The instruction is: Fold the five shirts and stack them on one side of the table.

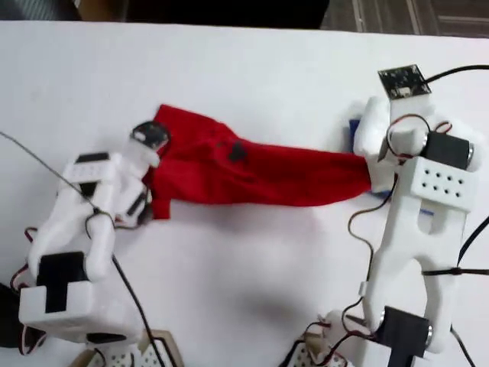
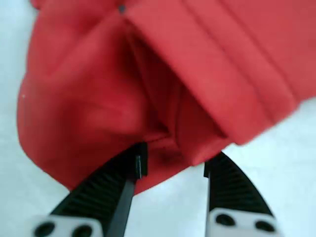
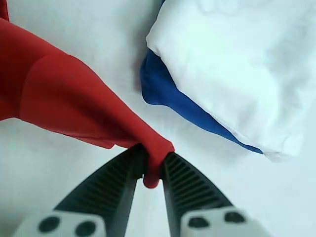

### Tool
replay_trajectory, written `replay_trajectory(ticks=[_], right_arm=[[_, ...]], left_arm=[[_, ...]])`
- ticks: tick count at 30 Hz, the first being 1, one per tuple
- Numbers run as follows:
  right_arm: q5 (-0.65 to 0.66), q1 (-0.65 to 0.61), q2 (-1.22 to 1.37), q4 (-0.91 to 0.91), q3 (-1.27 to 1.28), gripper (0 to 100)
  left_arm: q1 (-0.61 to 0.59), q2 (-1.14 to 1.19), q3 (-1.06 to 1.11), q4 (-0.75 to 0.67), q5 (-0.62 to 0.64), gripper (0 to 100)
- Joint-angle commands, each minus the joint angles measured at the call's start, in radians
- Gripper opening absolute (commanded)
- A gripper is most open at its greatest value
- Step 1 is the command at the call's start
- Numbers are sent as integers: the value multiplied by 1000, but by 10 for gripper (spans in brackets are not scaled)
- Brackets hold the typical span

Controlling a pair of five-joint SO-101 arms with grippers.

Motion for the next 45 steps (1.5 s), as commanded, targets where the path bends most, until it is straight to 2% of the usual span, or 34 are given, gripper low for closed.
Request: replay_trajectory(ticks=[1,5,9,15,18,20,23,26,28,32,35,38,45], right_arm=[[3,8,-59,8,-6,22],[5,10,-59,22,-5,22],[5,15,-59,24,-5,22],[5,15,-59,24,-5,22],[2,10,-53,18,-5,22],[0,10,-51,16,-5,22],[0,8,-51,16,-8,22],[2,8,-51,16,-8,22],[3,8,-51,16,-9,22],[5,8,-51,16,-9,22],[5,10,-51,16,-11,22],[5,10,-51,16,-11,22],[5,16,-53,19,-11,22]], left_arm=[[-21,44,-71,-115,-34,202],[-83,272,-348,-100,-46,203],[-89,528,-786,120,-41,200],[-83,806,-1511,525,66,199],[-49,895,-1804,701,68,138],[-18,939,-1971,776,68,90],[15,974,-2144,824,84,126],[38,982,-2147,819,112,222],[55,993,-2095,821,118,248],[97,997,-1929,833,112,248],[114,971,-1883,835,112,248],[153,911,-1810,836,110,248],[209,707,-1468,836,87,207]])
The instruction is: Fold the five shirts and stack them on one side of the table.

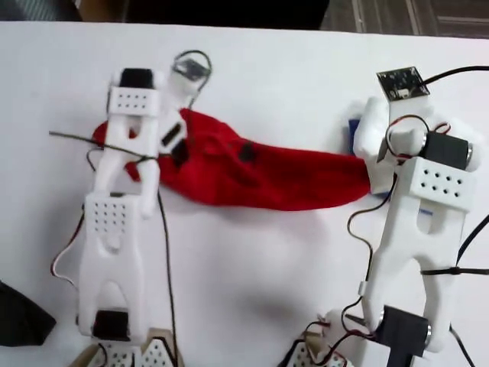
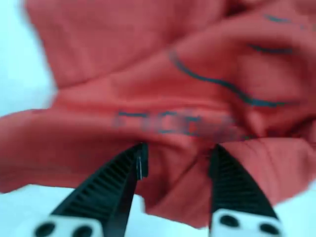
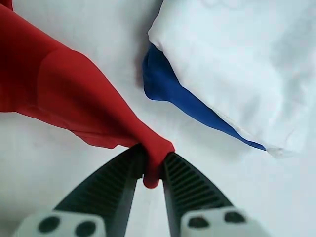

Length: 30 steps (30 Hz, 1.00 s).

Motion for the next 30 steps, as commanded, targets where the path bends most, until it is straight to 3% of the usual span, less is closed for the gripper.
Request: replay_trajectory(ticks=[1,8,14,17,22,27,30], right_arm=[[5,15,-54,1,-11,22],[5,15,-59,-2,-12,22],[5,13,-59,-2,-12,22],[6,15,-59,-2,-12,22],[6,10,-59,-2,-12,22],[5,8,-51,-4,-26,22],[5,16,-51,-1,-46,22]], left_arm=[[6,-196,157,20,-17,207],[3,-505,682,-18,-124,206],[-43,-661,1104,-322,-146,207],[-72,-710,1178,-348,-146,206],[-103,-827,1179,-273,-146,207],[-3,-925,1224,-229,-137,207],[49,-948,1293,-276,-137,207]])
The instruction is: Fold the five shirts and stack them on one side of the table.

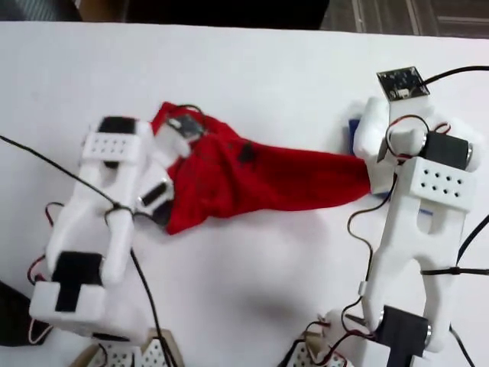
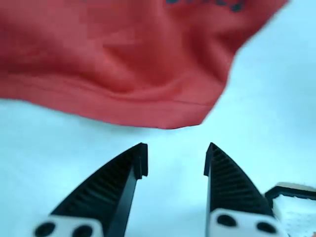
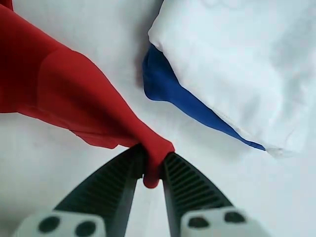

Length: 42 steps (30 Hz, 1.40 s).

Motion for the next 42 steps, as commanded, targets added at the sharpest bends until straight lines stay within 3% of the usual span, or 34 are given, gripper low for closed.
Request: replay_trajectory(ticks=[1,13,22,27,30,35,42], right_arm=[[5,16,-51,1,-51,22],[5,15,-51,2,-49,22],[5,16,-51,4,-49,22],[6,13,-54,25,-49,22],[6,10,-51,31,-46,22],[6,-13,-51,13,-46,22],[6,-127,-73,-130,-84,22]], left_arm=[[58,-61,65,-54,2,207],[164,-37,186,-330,0,207],[144,233,131,-356,-8,205],[69,328,-12,-293,-37,185],[18,341,-84,-245,-52,21],[-20,270,-205,-124,-48,29],[-15,5,-381,149,-46,26]])
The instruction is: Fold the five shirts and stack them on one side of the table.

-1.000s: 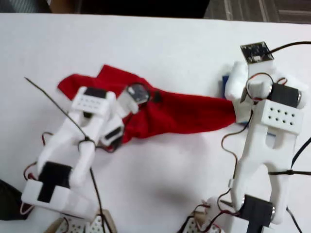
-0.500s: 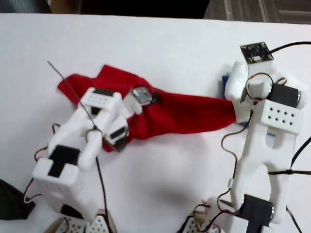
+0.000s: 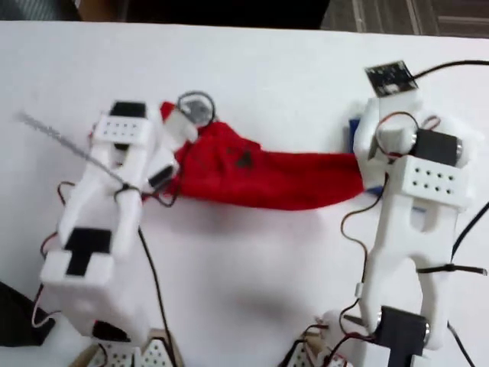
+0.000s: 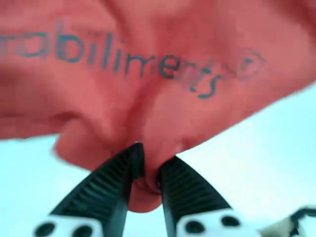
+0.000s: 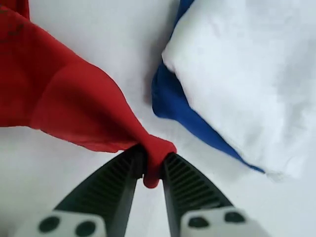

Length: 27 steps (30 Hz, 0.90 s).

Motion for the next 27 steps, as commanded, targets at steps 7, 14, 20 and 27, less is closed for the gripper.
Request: replay_trajectory(ticks=[7,14,20,27], right_arm=[[6,-56,-191,-88,-321,21],[6,-54,-305,-94,-531,21],[6,-53,-380,-88,-652,21],[8,-53,-522,-87,-687,21]], left_arm=[[-101,-491,-242,229,3,26],[-157,-795,-242,215,6,26],[-207,-984,-242,153,8,26],[-209,-1089,-242,103,8,26]])
